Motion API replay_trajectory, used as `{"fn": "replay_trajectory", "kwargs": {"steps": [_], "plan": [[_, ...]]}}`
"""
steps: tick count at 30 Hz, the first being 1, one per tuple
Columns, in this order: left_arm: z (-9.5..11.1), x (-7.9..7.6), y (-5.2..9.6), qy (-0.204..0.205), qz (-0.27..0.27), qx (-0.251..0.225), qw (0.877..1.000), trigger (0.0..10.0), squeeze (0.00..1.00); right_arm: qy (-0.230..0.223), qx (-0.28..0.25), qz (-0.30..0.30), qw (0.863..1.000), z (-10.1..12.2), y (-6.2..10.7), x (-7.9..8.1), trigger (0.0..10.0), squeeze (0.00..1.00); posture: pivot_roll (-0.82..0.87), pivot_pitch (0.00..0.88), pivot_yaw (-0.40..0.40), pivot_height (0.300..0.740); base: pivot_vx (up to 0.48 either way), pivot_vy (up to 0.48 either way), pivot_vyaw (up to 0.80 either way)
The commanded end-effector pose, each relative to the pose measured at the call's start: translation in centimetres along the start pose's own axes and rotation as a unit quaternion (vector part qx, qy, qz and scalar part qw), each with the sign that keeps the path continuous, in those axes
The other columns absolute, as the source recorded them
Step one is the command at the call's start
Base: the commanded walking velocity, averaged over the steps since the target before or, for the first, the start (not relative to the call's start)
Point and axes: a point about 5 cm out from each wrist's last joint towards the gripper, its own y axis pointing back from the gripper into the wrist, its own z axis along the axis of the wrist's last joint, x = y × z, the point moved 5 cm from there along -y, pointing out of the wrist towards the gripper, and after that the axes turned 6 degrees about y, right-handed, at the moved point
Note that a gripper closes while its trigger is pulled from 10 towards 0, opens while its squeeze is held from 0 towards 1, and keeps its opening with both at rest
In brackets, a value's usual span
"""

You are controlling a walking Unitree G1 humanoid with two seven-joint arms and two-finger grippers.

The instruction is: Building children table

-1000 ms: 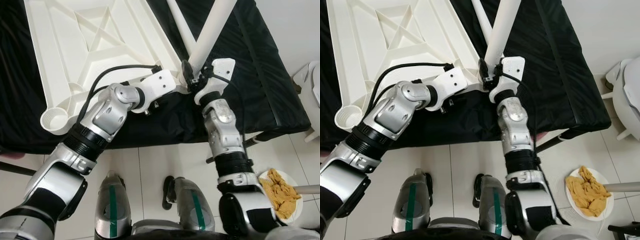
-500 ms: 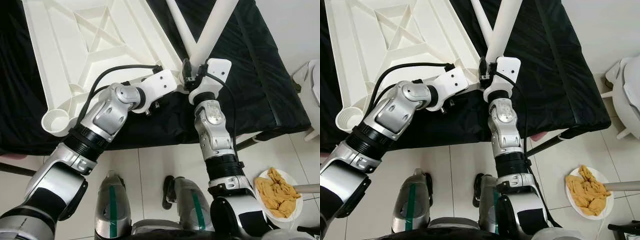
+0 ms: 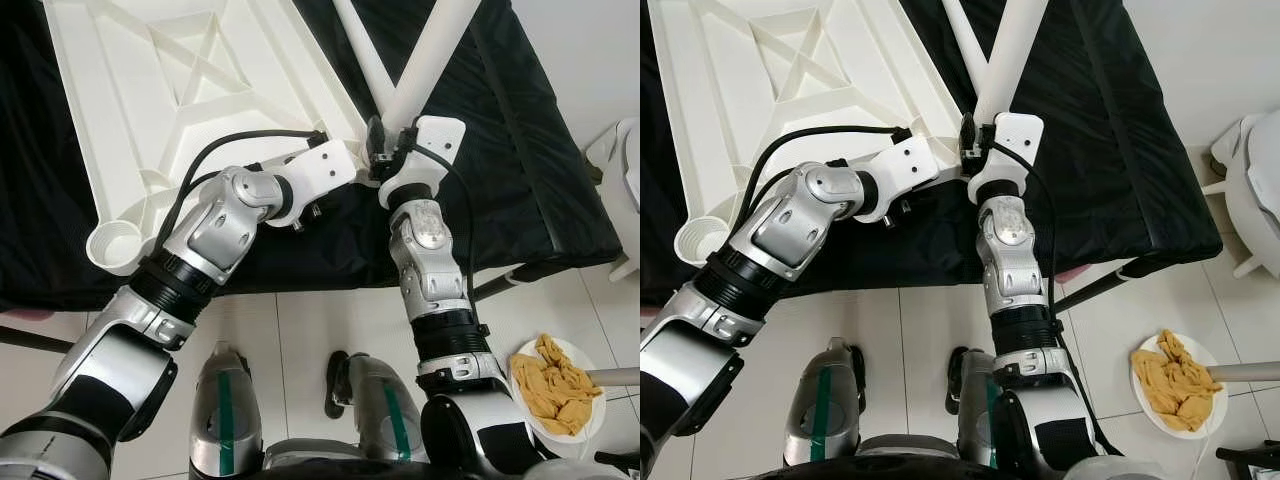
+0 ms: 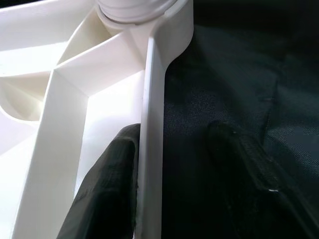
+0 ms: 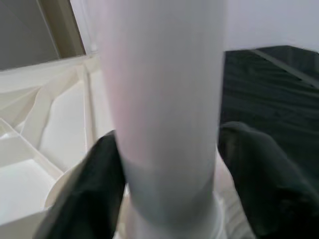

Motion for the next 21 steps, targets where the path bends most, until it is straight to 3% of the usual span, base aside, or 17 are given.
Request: {"fn": "replay_trajectory", "kwargs": {"steps": [1,5,6,7,13,15,18,21], "plan": [[-0.2,-0.5,-0.1,-0.002,-0.007,0.006,1.0,10.0,0.0,-0.003,-0.037,-0.003,0.999,1.6,-0.2,-0.8,10.0,1.0,0.02,0.034,-0.06,0.74,0.0,0.0,0.0],[-0.2,-0.5,-0.1,-0.002,-0.007,0.005,1.0,10.0,0.0,-0.009,-0.05,0.011,0.999,2.1,-0.3,-0.9,10.0,1.0,0.02,0.032,-0.06,0.74,0.0,0.0,0.0],[-0.1,-0.5,-0.1,-0.002,-0.007,0.005,1.0,10.0,0.0,-0.011,-0.058,0.026,0.998,2.4,-0.4,-0.9,10.0,0.69,0.02,0.031,-0.062,0.74,0.0,0.0,0.0],[-0.1,-0.5,-0.1,-0.002,-0.007,0.005,1.0,10.0,0.0,-0.015,-0.064,0.048,0.997,2.7,-0.4,-0.9,10.0,0.0,0.02,0.03,-0.062,0.74,0.0,0.0,0.0],[-0.1,-0.6,-0.2,-0.003,-0.008,0.004,1.0,10.0,0.0,-0.026,-0.068,0.147,0.986,3.1,-0.5,-0.7,10.0,0.0,0.02,0.026,-0.062,0.74,0.0,0.0,0.0],[-0.1,-0.6,-0.2,-0.003,-0.008,0.004,1.0,10.0,0.0,-0.023,-0.055,0.203,0.977,2.7,-0.5,-1.0,10.0,0.0,0.02,0.02,-0.058,0.74,0.0,0.0,0.0],[-0.1,-0.6,-0.2,-0.004,-0.008,0.004,1.0,10.0,0.0,-0.022,-0.05,0.22,0.974,2.6,-0.5,-1.1,10.0,0.0,0.02,0.02,-0.058,0.74,0.0,0.0,0.0],[0.0,-0.6,-0.3,-0.006,-0.011,0.003,1.0,10.0,0.0,-0.012,-0.026,0.27,0.962,1.9,-0.5,-1.6,10.0,0.0,0.02,0.014,-0.056,0.74,0.0,0.0,0.0]]}}
